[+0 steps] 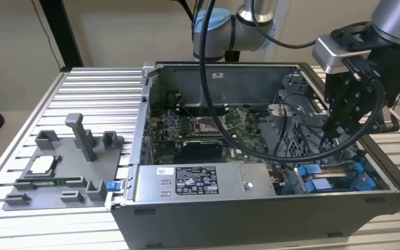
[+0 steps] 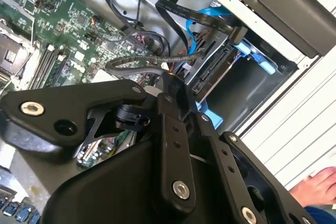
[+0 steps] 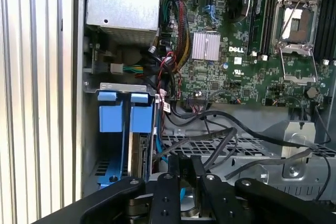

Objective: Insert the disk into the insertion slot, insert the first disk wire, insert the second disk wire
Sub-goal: 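Insert the first disk wire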

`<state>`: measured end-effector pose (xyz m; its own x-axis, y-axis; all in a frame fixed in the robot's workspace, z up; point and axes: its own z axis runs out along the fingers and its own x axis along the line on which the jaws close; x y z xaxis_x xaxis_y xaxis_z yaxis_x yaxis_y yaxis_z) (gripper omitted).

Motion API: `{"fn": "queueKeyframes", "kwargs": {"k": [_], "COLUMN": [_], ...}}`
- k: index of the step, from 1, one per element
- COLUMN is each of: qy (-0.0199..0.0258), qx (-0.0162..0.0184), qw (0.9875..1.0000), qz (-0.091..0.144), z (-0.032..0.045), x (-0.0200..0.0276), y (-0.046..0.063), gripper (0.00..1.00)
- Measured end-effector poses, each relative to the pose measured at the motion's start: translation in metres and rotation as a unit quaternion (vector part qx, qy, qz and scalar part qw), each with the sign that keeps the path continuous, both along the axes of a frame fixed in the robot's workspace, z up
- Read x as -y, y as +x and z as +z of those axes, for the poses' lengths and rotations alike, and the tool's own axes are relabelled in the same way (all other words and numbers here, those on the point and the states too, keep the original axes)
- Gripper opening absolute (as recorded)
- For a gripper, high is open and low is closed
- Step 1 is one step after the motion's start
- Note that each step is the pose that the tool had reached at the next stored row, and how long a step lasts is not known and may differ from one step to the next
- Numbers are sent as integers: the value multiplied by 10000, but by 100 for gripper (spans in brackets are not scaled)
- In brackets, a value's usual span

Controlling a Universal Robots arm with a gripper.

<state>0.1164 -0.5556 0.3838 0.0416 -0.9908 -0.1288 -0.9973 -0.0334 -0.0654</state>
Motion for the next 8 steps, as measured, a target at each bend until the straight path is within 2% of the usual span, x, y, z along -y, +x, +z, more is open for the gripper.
{"fn": "queueKeyframes", "kwargs": {"k": [4,5,8], "qy": [0,-1,-1], "qx": [-2,-6,-17], "qw": [10000,10000,10000], "qz": [-2,-4,-11], "z": [0,0,-1], "x": [13,30,135], "y": [0,1,1], "gripper": [0,0,0]}}
